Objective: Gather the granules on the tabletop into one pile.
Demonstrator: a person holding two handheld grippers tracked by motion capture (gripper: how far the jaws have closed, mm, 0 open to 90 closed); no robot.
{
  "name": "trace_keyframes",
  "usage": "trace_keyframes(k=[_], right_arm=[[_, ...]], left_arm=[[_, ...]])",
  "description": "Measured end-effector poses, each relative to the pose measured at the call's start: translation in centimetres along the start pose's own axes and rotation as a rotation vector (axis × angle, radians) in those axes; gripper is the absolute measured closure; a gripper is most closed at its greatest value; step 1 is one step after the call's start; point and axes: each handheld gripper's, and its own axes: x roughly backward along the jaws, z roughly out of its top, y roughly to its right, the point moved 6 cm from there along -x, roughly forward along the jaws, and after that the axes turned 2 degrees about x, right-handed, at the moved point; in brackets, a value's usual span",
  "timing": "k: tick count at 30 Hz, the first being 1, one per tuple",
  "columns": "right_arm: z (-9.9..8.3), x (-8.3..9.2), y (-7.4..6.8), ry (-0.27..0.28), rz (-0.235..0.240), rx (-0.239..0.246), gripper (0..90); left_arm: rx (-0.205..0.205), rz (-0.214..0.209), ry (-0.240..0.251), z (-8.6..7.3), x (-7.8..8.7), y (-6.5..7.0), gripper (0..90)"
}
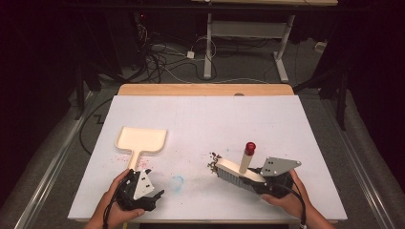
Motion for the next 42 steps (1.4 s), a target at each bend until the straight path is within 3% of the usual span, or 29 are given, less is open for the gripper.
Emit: trace_keyframes(k=[6, 11, 14, 17, 19, 22, 26, 29, 32, 37, 42], right_arm=[[0.8, -1.0, 0.9, 0.008, 0.014, 0.024, 67.3], [0.9, 1.1, 1.1, 0.038, 0.006, 0.013, 67.3], [0.8, 2.4, 1.2, 0.048, -0.029, -0.009, 67.2], [0.5, 3.0, 1.6, 0.037, -0.124, -0.037, 67.2], [0.4, 2.9, 2.2, 0.033, -0.201, -0.085, 67.2], [0.1, 1.7, 3.1, 0.017, -0.273, -0.171, 67.2], [0.1, -0.9, 3.7, -0.024, -0.373, -0.166, 67.3], [0.7, -2.0, 3.7, -0.021, -0.429, -0.163, 67.3], [1.3, -3.1, 3.0, -0.014, -0.426, -0.173, 67.3], [2.7, -4.6, 1.4, -0.005, -0.397, -0.15, 67.3], [3.6, -5.8, 1.0, 0.005, -0.393, -0.148, 67.3]], left_arm=[[0.0, -0.001, -0.006, -0.2, 0.1, -0.1, 20.7], [0.006, 0.005, 0.0, -0.4, 0.4, -0.2, 20.7], [0.009, 0.009, 0.004, -0.4, 0.5, -0.1, 20.7], [0.008, 0.011, 0.004, -0.3, 0.5, -0.1, 20.8], [0.011, 0.012, 0.006, -0.2, 0.4, -0.1, 20.8], [0.009, 0.01, 0.006, 0.0, 0.2, -0.1, 20.7], [0.003, 0.003, 0.003, 0.1, 0.0, 0.0, 20.7], [0.005, 0.002, -0.001, 0.0, 0.0, 0.0, 20.7], [0.007, 0.003, 0.004, 0.0, 0.1, 0.0, 20.8], [0.006, 0.008, 0.0, -0.2, 0.2, -0.1, 20.8], [0.006, 0.006, -0.001, -0.1, 0.2, 0.0, 20.8]])
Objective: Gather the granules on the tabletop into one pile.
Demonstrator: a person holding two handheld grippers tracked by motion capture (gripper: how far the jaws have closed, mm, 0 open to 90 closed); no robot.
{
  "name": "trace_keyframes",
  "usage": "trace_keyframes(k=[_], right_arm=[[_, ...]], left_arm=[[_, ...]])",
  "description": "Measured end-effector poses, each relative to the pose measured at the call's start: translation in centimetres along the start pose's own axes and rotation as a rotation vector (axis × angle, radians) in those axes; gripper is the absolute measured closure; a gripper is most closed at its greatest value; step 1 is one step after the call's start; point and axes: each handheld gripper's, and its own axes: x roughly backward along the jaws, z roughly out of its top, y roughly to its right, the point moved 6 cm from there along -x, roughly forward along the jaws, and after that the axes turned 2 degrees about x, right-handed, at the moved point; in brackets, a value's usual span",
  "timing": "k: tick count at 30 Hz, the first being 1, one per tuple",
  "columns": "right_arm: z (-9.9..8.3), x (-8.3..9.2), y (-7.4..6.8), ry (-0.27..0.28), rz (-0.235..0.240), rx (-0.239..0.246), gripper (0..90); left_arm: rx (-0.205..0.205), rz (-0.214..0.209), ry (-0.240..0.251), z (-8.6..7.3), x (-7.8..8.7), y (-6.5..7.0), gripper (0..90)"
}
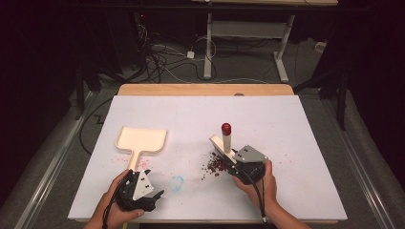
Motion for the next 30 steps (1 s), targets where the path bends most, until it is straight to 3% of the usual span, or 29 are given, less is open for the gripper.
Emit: trace_keyframes(k=[7, 10, 11, 15, 19, 23, 27, 30], right_arm=[[0.9, 0.4, 0.3, 0.055, -0.042, 0.018, 67.3], [1.6, 1.3, 0.2, 0.097, -0.007, 0.007, 67.3], [1.9, 1.5, 0.0, 0.106, 0.009, 0.003, 67.2], [2.8, 2.1, -1.7, 0.138, 0.155, -0.042, 67.2], [2.9, 1.9, -4.2, 0.124, 0.275, -0.033, 67.3], [2.4, 1.5, -6.1, 0.091, 0.362, -0.028, 67.3], [1.5, 0.8, -6.9, 0.05, 0.369, -0.013, 67.2], [1.4, 0.7, -6.5, 0.051, 0.352, -0.015, 67.2]], left_arm=[[0.001, 0.002, -0.002, -0.1, 0.1, -0.1, 20.7], [0.01, 0.011, 0.001, 0.0, 0.1, -0.3, 20.2], [0.012, 0.016, 0.002, 0.0, 0.1, -0.3, 20.2], [0.028, 0.03, 0.022, 0.1, 0.4, -0.6, 20.0], [0.049, 0.048, 0.049, 0.1, 1.0, -1.1, 20.0], [0.074, 0.061, 0.071, -0.1, 1.6, -1.6, 19.9], [0.07, 0.057, 0.067, -0.2, 1.6, -1.5, 19.9], [0.056, 0.051, 0.062, -0.2, 1.5, -1.3, 19.9]])
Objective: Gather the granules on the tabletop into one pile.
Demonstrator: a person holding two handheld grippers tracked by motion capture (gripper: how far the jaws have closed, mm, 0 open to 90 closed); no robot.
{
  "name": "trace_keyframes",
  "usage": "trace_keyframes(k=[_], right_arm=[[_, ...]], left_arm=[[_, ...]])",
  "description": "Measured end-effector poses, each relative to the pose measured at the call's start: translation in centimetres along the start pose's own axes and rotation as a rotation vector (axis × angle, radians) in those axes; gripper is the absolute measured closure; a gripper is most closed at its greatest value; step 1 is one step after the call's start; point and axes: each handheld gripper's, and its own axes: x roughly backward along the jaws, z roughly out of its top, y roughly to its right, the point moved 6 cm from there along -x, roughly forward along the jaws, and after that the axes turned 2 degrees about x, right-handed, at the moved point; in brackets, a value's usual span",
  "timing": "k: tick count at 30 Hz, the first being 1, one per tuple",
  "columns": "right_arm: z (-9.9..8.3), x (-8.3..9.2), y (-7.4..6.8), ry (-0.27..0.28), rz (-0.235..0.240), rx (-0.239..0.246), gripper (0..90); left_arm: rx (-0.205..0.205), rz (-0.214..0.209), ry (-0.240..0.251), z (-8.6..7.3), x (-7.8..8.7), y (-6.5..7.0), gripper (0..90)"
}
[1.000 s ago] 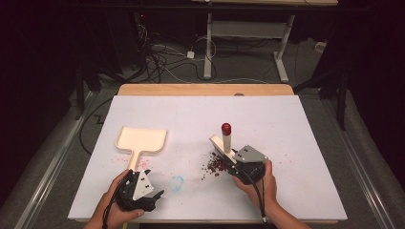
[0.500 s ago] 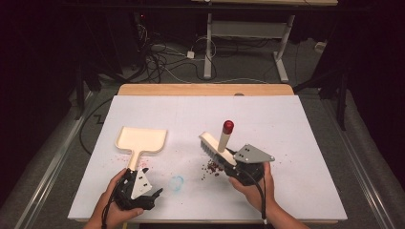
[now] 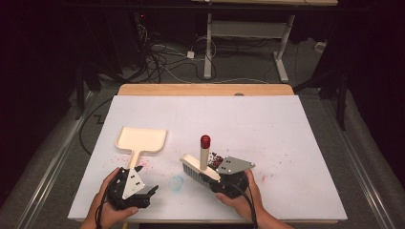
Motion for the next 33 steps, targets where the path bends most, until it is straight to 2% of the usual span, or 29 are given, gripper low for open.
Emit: trace_keyframes(k=[3, 11, 15, 20, 25, 30, 33], right_arm=[[-0.3, 0.3, 0.7, -0.005, -0.022, 0.0, 67.2], [-0.7, 1.5, 3.4, -0.047, -0.075, -0.038, 67.2], [-0.6, 2.2, 4.1, -0.033, -0.085, -0.035, 67.2], [0.1, 3.3, 4.1, -0.001, -0.063, -0.019, 67.2], [0.7, 5.1, 4.8, 0.023, -0.054, -0.007, 67.1], [0.9, 7.4, 6.0, 0.028, -0.069, 0.006, 67.1], [0.4, 9.2, 6.7, 0.01, -0.058, 0.047, 67.1]], left_arm=[[-0.009, -0.006, -0.007, 0.0, -0.1, 0.2, 20.0], [-0.018, -0.018, -0.015, -0.1, -0.2, 0.3, 20.0], [-0.023, -0.025, -0.026, -0.1, -0.4, 0.5, 20.0], [-0.028, -0.027, -0.028, -0.1, -0.4, 0.6, 20.0], [-0.024, -0.024, -0.027, -0.1, -0.4, 0.5, 20.0], [-0.023, -0.018, -0.022, -0.1, -0.3, 0.5, 20.0], [-0.02, -0.017, -0.02, -0.1, -0.3, 0.5, 20.0]])
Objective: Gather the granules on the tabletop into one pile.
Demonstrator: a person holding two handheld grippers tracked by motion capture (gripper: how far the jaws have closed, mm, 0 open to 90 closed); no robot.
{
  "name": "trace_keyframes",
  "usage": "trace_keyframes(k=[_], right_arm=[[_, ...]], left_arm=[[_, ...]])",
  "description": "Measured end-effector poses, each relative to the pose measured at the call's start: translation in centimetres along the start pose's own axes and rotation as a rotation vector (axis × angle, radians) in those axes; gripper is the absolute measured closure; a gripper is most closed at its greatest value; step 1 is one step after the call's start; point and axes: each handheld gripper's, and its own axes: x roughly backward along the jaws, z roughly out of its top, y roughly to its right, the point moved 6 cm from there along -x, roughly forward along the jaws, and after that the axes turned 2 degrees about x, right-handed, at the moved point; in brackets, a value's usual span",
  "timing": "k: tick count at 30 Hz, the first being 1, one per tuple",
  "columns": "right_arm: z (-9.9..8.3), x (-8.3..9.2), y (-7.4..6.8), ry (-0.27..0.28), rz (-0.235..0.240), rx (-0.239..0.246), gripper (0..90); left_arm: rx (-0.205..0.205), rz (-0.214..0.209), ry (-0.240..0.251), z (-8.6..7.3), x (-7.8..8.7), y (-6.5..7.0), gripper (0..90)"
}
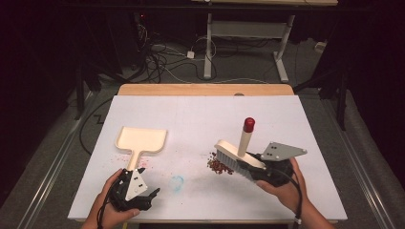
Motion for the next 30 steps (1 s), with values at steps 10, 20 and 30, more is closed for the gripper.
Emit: trace_keyframes(k=[10, 20, 30], right_arm=[[-4.5, 5.3, 2.3, -0.067, 0.022, 0.015, 67.1], [-6.4, 7.8, 1.6, -0.118, 0.085, 0.025, 66.4], [-7.5, 6.4, 3.2, -0.148, 0.136, -0.076, 66.6]], left_arm=[[-0.009, -0.007, -0.014, 0.1, -0.3, 0.2, 20.0], [-0.015, -0.015, -0.02, 0.3, -0.6, 0.4, 20.0], [-0.013, -0.02, -0.022, 0.2, -0.7, 0.4, 20.0]])
